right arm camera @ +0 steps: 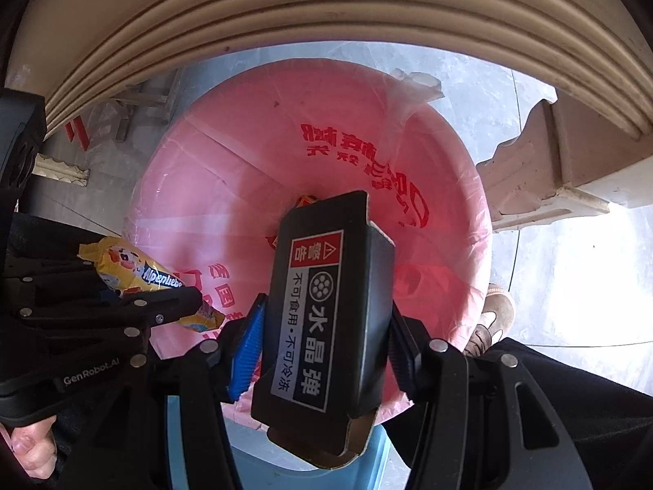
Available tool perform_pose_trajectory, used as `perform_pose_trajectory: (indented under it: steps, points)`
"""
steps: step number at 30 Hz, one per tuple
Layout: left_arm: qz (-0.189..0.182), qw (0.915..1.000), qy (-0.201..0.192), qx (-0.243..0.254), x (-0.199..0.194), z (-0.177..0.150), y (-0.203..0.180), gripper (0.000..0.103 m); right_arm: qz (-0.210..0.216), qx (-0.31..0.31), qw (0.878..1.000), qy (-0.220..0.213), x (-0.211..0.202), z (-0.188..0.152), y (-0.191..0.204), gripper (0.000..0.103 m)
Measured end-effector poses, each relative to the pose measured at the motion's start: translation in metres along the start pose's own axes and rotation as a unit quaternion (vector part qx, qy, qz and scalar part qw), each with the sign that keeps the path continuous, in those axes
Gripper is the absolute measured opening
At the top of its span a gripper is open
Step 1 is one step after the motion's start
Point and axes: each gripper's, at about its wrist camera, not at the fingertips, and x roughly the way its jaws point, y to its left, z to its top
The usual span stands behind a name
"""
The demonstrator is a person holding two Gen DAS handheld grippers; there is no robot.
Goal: Collect trash
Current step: 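Open both tools to drop the wrapper and black box into the bin, then raise both tools back over the table toward the milk carton and tissue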
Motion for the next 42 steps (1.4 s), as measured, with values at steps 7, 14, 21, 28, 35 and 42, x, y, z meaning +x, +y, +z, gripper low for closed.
perform_pose_trajectory:
  steps: [7,14,21,28,35,42]
  points:
    - [0.001,1.0000,0.004,0.000,0.006,0.003,0.000,0.021,-0.004,0.001,1.000,0.003,0.000,0.001,-0.002,0.053]
    - [0.028,0.9996,-0.001,-0.001,0.004,0.003,0.001,0.043,-0.017,0.006,1.000,-0.001,-0.001,0.001,-0.001,0.054]
    - [0.026,0.9994,-0.002,-0.021,0.002,0.004,0.009,0.059,-0.022,0.023,0.999,-0.005,-0.002,0.002,-0.008,0.064]
    - [0.031,0.9993,-0.003,-0.019,0.003,0.005,0.008,0.059,-0.023,0.024,0.999,-0.003,-0.002,0.002,-0.008,0.064]
    - [0.033,0.9993,-0.004,-0.018,0.002,0.004,0.008,0.060,-0.024,0.022,0.999,-0.004,-0.003,0.003,-0.008,0.064]
    - [0.047,0.9986,-0.018,-0.019,-0.005,-0.001,0.009,0.068,-0.020,0.033,0.999,-0.007,-0.007,-0.002,-0.011,0.070]
